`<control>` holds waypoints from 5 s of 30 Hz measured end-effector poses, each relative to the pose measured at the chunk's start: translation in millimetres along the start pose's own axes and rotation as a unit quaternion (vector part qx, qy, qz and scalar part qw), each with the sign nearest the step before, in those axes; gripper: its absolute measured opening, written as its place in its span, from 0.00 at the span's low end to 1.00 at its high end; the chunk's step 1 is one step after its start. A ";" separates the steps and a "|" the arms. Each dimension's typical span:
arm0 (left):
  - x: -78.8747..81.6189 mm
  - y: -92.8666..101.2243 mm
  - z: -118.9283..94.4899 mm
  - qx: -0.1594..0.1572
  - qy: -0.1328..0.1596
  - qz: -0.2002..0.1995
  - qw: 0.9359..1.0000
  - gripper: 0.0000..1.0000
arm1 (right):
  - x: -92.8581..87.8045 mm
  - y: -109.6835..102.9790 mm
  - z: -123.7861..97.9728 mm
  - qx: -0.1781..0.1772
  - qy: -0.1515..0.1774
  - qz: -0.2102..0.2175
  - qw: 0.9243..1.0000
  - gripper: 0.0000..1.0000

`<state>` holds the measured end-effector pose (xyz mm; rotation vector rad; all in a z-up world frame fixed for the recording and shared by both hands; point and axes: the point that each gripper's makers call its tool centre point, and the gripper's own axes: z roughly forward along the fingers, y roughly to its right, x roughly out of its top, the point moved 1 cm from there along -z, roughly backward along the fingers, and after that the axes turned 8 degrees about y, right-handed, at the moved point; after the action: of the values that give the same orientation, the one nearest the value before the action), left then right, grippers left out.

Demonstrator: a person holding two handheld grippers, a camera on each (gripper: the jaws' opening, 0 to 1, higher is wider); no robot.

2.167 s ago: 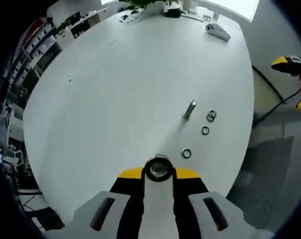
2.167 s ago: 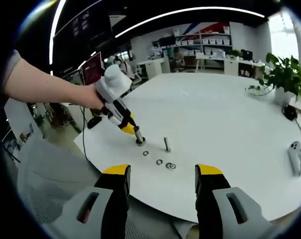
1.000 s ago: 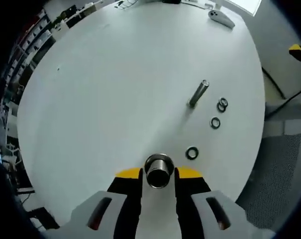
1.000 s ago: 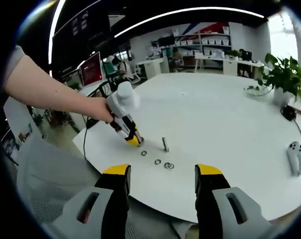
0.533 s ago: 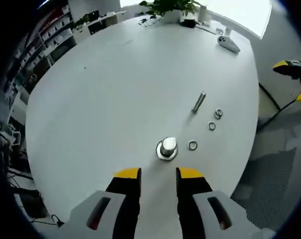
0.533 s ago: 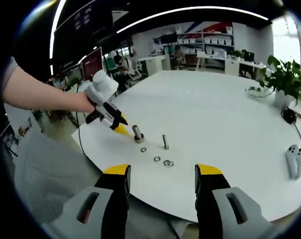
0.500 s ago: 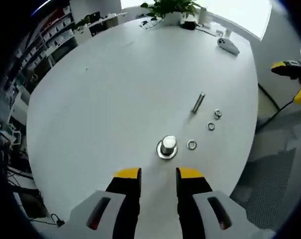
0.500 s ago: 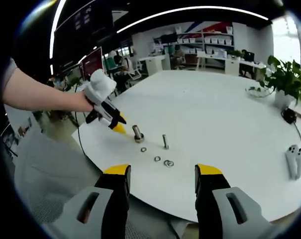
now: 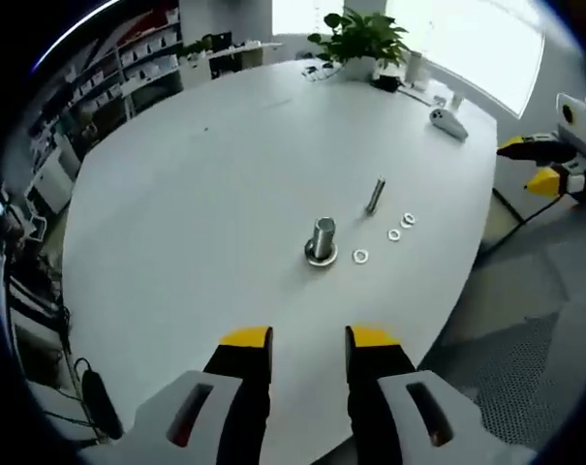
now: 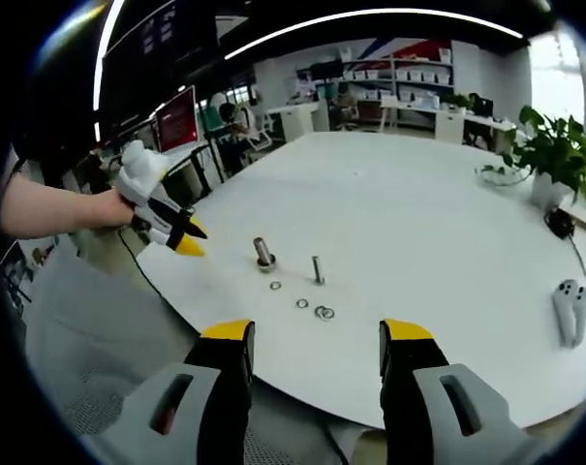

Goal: Place the washer onto the threaded stud by aligning its center hole with the stud, sliding it down to the base, and recovering from edge contact or off-axis alignment until the washer reaches the visible bottom stop.

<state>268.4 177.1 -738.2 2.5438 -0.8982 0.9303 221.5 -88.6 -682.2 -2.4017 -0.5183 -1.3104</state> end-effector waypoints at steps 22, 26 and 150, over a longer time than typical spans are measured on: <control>-7.3 36.0 -67.0 -0.032 0.092 -0.050 0.994 0.30 | -1.4 8.6 -1.7 -0.027 -0.007 0.003 1.000 0.54; -8.9 40.2 -76.8 -0.029 0.094 -0.045 0.994 0.31 | -1.2 10.1 -2.3 -0.030 -0.006 0.005 1.000 0.54; -3.2 43.8 -94.0 -0.035 0.175 -0.080 0.981 0.38 | -32.4 3.3 3.8 -0.034 -0.153 -0.131 0.979 0.52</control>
<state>193.2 187.8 -667.5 2.2551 -0.6013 1.2193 209.5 -94.4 -712.1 -2.6800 -0.9161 -1.0718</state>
